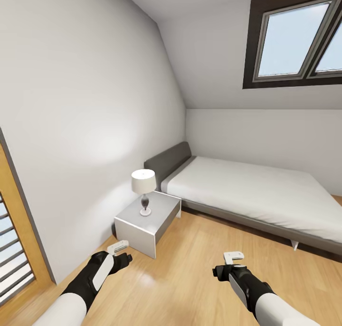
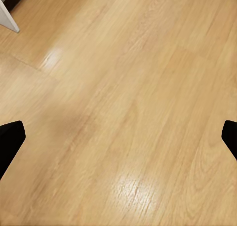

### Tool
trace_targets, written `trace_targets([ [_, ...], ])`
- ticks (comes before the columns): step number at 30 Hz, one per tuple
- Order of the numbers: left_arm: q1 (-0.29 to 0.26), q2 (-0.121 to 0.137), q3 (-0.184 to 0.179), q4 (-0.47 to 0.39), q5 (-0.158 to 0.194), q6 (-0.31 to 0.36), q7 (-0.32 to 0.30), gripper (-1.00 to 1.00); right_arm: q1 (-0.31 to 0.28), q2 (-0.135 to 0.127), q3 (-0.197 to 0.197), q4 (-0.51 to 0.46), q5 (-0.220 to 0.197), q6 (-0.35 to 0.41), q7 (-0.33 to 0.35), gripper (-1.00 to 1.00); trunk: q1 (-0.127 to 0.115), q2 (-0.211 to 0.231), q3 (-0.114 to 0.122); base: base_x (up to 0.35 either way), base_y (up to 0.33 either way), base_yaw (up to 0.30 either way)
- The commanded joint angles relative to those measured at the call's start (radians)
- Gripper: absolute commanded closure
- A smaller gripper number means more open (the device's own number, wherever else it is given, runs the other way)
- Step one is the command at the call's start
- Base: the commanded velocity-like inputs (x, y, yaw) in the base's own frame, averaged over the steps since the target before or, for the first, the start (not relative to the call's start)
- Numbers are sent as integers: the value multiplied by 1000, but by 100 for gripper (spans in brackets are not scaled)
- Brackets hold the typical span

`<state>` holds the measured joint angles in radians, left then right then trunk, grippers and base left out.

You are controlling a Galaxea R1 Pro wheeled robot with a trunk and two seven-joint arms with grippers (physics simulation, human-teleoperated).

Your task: Attach the digital camera to the camera tripod in the bedroom.

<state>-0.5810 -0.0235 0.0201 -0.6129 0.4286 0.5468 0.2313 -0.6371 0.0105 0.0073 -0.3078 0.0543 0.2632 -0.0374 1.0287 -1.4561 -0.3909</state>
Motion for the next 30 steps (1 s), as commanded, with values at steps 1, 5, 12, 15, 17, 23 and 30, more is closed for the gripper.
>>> trace_targets([
  [1, 0, -1, 2, -2, 10, 4, 8, -100, 0, 0, 1, -2, 6, 7, -3, -100, 4, -8, -4, 0, 0, 0],
  [5, 0, -1, 2, -2, 9, 4, 8, -100, 0, 0, 0, -2, 6, 7, -3, -100, 19, -36, -17, 0, 0, 0],
  [12, 0, 0, 0, -2, 9, 4, 8, -100, 0, 1, 2, -2, 6, -3, -4, -100, 46, -85, -39, 0, 0, 0],
  [15, 0, 0, 0, -2, 9, 4, 8, -100, 0, 1, 2, -2, 6, -19, -4, -100, 58, -106, -48, 0, 0, 0],
  [17, 0, 0, 0, -1, 9, 4, 8, -100, 0, 0, 3, -2, 6, -30, -4, -100, 65, -120, -55, 0, 0, 0],
  [23, 0, 0, 0, -1, 9, 5, 8, -100, 0, 0, 4, -2, 7, -40, -1, -100, 88, -162, -73, 0, 0, 0],
  [30, 0, 0, 0, -1, 9, 5, 8, -100, 0, 0, 5, -2, 8, -40, 2, -100, 115, -211, -95, 0, 0, 0],
])
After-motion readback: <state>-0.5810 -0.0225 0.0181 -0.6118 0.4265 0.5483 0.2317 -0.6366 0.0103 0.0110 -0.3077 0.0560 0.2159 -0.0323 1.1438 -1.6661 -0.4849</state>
